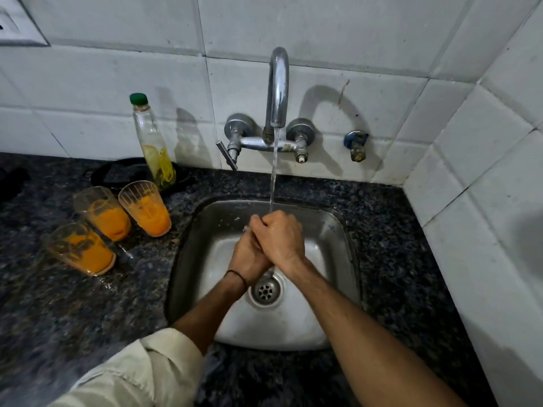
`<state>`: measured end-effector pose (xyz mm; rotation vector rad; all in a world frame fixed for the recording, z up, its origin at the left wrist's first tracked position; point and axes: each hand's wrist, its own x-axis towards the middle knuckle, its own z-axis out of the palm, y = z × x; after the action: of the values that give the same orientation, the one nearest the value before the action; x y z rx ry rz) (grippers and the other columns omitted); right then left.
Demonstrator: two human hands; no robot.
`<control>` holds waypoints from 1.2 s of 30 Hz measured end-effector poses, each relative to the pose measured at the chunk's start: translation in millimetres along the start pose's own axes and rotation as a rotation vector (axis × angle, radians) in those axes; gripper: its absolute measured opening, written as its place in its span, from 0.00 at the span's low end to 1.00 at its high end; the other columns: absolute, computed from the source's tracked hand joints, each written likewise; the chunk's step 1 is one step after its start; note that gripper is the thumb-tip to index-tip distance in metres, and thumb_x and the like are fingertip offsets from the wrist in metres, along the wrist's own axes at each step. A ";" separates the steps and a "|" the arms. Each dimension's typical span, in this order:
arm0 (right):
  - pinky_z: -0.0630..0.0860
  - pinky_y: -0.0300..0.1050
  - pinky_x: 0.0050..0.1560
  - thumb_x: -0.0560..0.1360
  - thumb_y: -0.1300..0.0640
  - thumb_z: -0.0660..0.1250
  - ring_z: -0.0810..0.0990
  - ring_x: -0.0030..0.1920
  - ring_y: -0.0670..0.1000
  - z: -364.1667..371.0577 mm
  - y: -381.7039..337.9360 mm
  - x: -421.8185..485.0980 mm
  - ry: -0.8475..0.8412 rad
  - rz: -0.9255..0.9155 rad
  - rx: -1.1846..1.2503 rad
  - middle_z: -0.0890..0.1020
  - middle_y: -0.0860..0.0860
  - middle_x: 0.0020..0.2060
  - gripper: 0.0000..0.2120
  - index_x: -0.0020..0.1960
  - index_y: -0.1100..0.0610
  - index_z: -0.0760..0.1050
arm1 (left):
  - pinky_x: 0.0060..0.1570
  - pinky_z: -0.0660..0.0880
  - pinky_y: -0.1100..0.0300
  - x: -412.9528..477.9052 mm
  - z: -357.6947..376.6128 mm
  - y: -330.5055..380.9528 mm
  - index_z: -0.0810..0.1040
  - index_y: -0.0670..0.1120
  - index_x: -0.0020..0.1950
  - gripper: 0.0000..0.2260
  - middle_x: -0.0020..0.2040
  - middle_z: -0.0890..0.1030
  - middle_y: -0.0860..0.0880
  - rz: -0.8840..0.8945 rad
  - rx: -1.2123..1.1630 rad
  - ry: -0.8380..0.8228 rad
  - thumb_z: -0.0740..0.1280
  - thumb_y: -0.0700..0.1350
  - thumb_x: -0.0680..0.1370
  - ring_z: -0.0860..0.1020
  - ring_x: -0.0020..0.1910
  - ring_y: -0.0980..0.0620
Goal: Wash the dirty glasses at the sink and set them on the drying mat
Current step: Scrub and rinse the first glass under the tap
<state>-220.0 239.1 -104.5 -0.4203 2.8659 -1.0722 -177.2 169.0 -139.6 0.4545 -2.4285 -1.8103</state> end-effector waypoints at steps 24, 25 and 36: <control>0.75 0.48 0.43 0.79 0.61 0.58 0.80 0.46 0.53 -20.5 -17.5 -9.6 -0.366 0.276 0.268 0.82 0.54 0.46 0.12 0.52 0.55 0.80 | 0.50 0.75 0.68 35.9 -11.5 -3.5 0.79 0.44 0.51 0.12 0.46 0.80 0.53 0.555 0.127 0.139 0.65 0.49 0.72 0.78 0.48 0.65; 0.73 0.46 0.39 0.80 0.59 0.57 0.78 0.43 0.51 -13.1 -23.4 -9.3 -0.324 0.438 0.515 0.81 0.54 0.44 0.12 0.50 0.55 0.79 | 0.49 0.77 0.61 37.8 -12.8 -3.3 0.80 0.44 0.49 0.11 0.45 0.81 0.51 0.555 0.149 0.132 0.65 0.49 0.73 0.79 0.47 0.60; 0.52 0.63 0.74 0.70 0.66 0.59 0.73 0.70 0.53 -53.1 41.7 21.4 -0.373 -0.968 -0.719 0.80 0.52 0.65 0.27 0.67 0.54 0.76 | 0.49 0.74 0.71 41.3 -35.2 -15.5 0.78 0.51 0.57 0.27 0.51 0.82 0.53 0.447 0.125 -0.003 0.77 0.33 0.62 0.80 0.50 0.63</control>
<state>-257.9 297.2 -90.4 -1.9052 2.5434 0.1384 -205.3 120.8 -148.4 -0.0850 -2.4033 -1.4780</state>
